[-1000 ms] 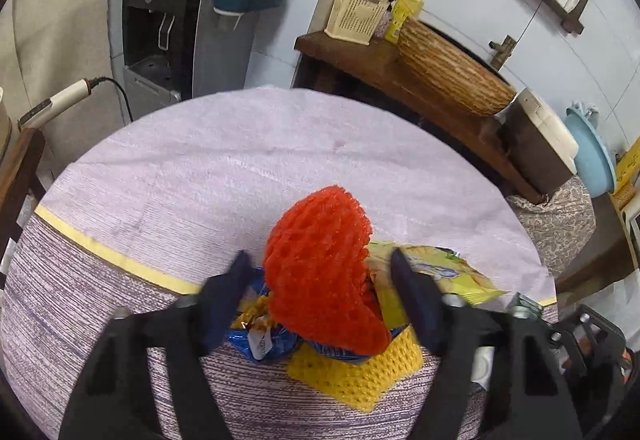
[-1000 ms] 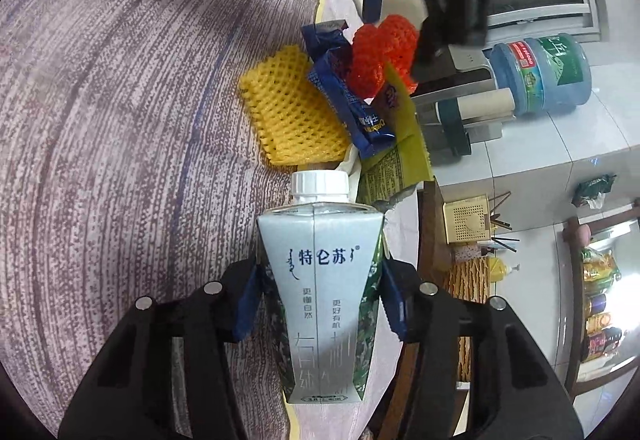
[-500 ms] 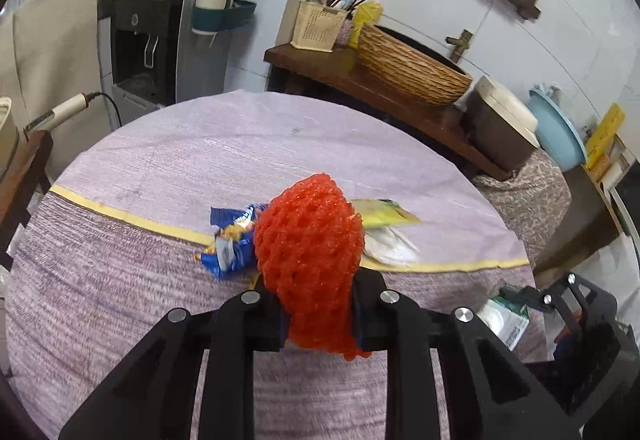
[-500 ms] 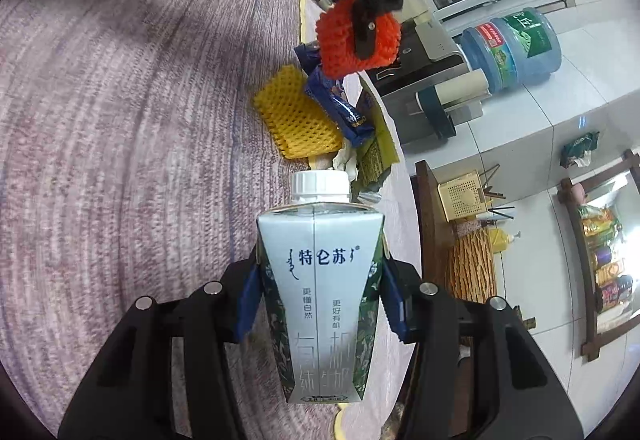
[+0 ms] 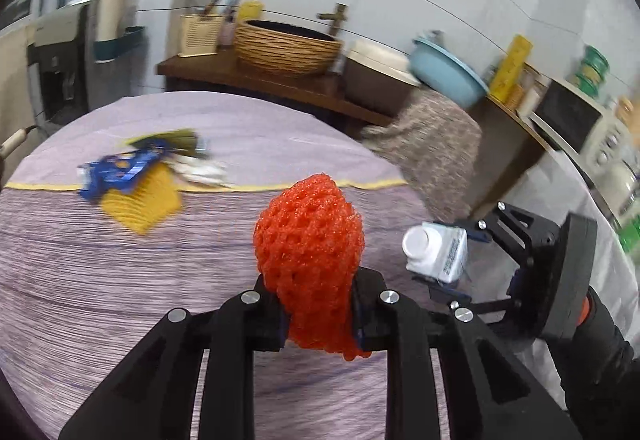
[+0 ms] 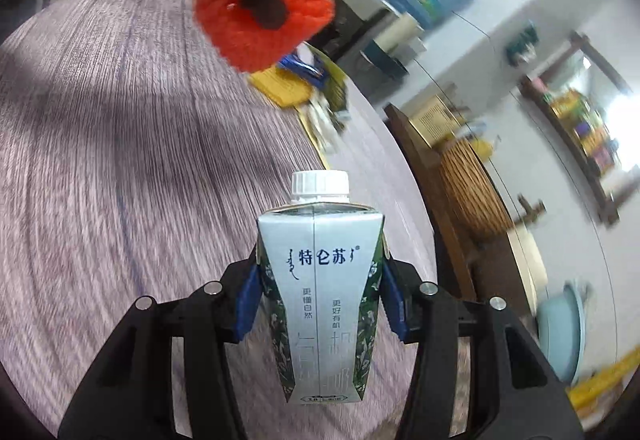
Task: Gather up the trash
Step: 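Carry the carton and orange net to the bin and open both tools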
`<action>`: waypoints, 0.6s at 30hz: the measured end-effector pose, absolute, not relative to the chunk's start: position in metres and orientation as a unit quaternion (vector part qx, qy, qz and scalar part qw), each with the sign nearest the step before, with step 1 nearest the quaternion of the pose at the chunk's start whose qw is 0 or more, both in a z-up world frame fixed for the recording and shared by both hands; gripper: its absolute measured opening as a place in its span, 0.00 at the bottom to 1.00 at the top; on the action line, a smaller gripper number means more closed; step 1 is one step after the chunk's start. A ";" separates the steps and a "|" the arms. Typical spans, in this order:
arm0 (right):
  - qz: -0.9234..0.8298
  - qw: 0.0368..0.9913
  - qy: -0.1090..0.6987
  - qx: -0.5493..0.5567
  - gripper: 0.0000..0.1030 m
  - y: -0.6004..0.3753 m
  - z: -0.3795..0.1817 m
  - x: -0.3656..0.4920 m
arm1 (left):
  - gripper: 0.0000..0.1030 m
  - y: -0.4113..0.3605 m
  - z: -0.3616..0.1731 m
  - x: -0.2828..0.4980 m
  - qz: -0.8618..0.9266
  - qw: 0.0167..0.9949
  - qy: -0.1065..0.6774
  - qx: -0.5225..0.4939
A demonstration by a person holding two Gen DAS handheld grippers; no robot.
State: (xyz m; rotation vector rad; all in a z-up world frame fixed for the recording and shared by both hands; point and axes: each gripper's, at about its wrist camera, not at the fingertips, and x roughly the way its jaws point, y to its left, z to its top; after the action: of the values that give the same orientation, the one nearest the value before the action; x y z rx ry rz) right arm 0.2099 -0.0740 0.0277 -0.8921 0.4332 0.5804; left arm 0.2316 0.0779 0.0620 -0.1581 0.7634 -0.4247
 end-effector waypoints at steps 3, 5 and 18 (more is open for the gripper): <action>0.235 0.860 0.223 -0.393 0.50 -0.121 0.032 0.195 | 0.22 0.033 0.059 0.225 -0.249 0.892 0.370 -0.073; 0.205 0.871 0.239 -0.378 0.50 -0.154 0.032 0.185 | 0.22 -0.002 0.055 0.222 -0.278 0.882 0.374 -0.068; 0.098 0.896 0.346 -0.261 0.50 -0.293 -0.036 0.144 | 0.22 -0.149 0.009 0.201 -0.366 0.833 0.412 -0.040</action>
State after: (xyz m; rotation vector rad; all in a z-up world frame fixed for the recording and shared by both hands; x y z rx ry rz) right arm 0.1444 -0.2933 -0.0361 -0.5409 0.7166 0.2038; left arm 0.2012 -0.1491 0.0092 -0.0845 0.8738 -0.7757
